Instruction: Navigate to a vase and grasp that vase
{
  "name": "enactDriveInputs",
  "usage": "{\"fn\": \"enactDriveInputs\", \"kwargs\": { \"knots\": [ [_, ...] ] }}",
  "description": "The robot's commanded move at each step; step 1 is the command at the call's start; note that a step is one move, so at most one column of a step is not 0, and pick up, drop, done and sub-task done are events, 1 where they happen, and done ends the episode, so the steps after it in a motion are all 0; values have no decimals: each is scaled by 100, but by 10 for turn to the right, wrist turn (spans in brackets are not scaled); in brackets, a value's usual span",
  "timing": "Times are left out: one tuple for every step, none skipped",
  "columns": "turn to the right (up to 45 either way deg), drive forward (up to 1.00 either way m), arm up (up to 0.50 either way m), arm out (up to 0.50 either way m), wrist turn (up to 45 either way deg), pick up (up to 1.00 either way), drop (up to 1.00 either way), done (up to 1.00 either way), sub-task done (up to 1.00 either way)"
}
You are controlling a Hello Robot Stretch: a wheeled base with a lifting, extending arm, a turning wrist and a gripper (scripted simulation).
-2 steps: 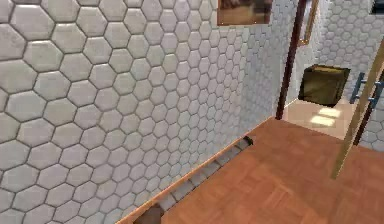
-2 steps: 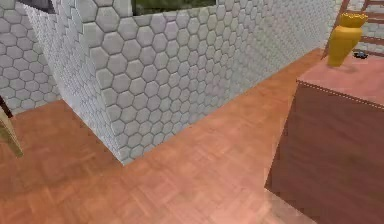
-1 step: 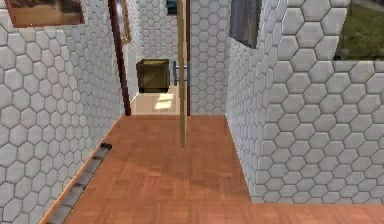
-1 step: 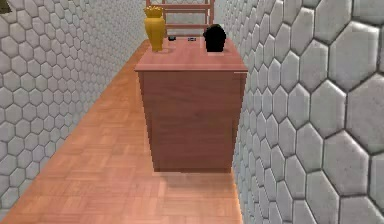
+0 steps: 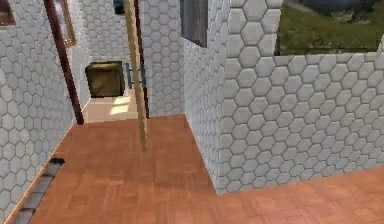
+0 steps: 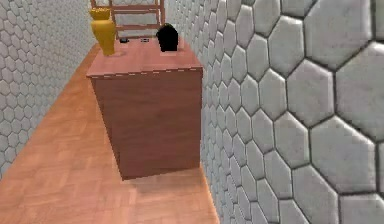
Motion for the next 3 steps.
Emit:
{"fn": "enactDriveInputs", "kwargs": {
  "knots": [
    [0,60,0,0,0,0,0,0,0],
    [450,0,0,0,0,0,0,0,0],
    [330,0,0,0,0,0,0,0,0]
  ]
}}
